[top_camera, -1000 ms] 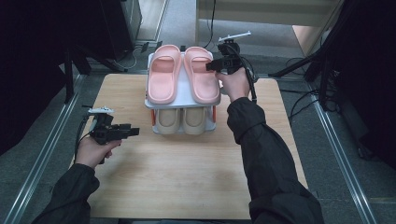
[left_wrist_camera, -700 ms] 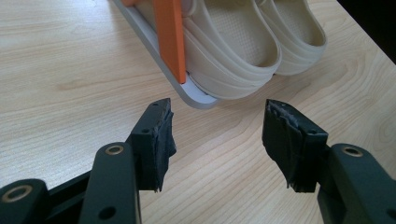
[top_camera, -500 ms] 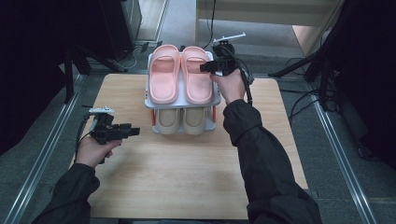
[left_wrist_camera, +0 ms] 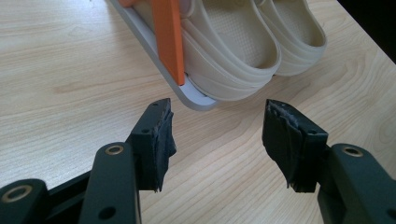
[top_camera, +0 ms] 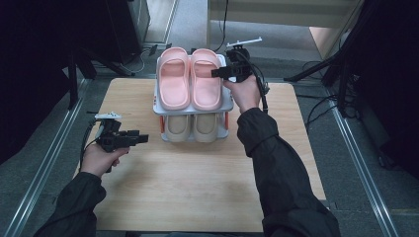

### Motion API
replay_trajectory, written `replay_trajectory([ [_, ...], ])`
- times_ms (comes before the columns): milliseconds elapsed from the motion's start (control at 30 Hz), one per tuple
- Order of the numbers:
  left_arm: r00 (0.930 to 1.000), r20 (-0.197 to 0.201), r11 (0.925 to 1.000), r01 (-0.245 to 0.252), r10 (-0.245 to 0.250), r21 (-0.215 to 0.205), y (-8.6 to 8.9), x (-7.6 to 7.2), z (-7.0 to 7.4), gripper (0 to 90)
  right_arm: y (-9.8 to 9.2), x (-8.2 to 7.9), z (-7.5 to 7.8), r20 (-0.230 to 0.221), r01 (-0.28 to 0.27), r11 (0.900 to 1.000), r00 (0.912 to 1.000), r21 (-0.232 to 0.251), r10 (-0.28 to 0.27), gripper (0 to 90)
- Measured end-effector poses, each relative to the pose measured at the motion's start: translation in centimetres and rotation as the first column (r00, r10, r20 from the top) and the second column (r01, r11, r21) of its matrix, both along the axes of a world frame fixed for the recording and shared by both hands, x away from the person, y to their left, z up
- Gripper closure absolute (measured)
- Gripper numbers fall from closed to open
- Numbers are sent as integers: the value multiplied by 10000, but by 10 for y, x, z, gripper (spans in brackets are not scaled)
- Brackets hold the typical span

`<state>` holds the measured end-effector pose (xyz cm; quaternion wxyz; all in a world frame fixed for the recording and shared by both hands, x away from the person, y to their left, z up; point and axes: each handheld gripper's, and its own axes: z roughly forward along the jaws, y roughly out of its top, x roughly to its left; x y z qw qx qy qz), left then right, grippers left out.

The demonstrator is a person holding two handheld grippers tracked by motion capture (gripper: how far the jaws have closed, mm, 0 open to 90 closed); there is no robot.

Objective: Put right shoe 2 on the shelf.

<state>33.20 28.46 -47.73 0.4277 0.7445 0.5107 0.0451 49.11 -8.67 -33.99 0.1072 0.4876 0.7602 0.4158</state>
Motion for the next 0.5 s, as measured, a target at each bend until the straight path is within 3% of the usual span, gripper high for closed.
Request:
replay_trajectory([
  [500,10000,-47,9999,81,-80,110,-4,3,-1,427,-30,-22,8,374,-523,9972,9980,528,504,601],
])
